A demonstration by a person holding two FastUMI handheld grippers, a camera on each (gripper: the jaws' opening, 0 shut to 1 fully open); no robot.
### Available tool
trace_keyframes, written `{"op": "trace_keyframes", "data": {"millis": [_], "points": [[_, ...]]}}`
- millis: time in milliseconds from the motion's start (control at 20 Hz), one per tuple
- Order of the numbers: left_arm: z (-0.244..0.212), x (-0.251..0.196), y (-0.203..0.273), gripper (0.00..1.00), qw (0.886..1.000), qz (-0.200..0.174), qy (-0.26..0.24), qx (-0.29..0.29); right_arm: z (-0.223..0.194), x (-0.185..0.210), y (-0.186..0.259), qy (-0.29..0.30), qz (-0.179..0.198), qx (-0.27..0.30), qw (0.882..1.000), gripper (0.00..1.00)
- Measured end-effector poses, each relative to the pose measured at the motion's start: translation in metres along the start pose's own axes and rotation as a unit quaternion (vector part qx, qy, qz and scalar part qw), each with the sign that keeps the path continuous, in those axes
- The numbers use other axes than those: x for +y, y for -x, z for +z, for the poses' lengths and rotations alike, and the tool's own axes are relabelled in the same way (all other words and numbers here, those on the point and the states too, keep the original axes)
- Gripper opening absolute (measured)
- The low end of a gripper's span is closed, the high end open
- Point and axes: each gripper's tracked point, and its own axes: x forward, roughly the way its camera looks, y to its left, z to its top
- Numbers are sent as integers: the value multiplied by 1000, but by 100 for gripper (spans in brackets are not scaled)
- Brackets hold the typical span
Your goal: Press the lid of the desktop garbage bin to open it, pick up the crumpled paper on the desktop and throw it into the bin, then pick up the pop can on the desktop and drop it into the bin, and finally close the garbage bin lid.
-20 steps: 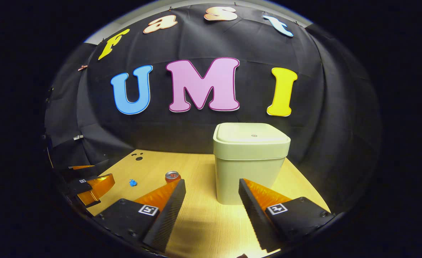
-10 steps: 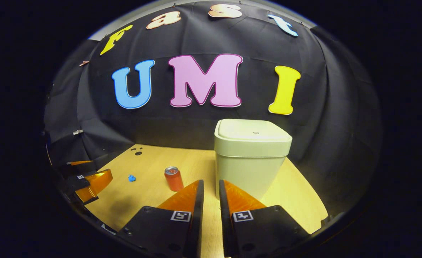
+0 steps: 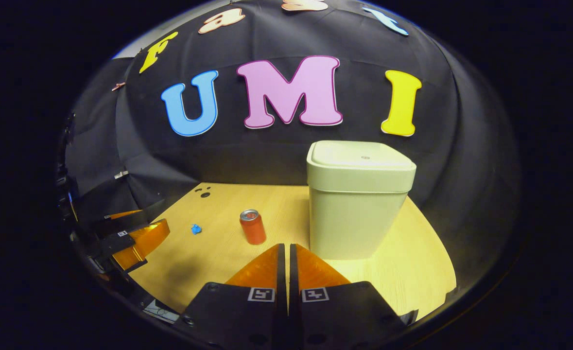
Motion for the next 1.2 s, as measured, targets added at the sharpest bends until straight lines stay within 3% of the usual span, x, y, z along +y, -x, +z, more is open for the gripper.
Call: {"op": "trace_keyframes", "data": {"millis": [250,550,900,1150,1200], "points": [[-2,0,-2,99,1000,1,1,4,11,-7,0,1,-5,-3,1000,5],[-4,-4,-8,99,1000,0,1,9,54,-19,-8,38,-11,-49,998,5],[-3,-3,-14,99,1000,6,0,9,103,-61,-34,26,-39,-84,995,5],[-5,0,-18,99,1000,15,4,14,138,-79,-52,49,-56,-114,991,8],[-7,0,-19,99,1000,17,5,14,141,-82,-57,51,-58,-116,990,5]]}}
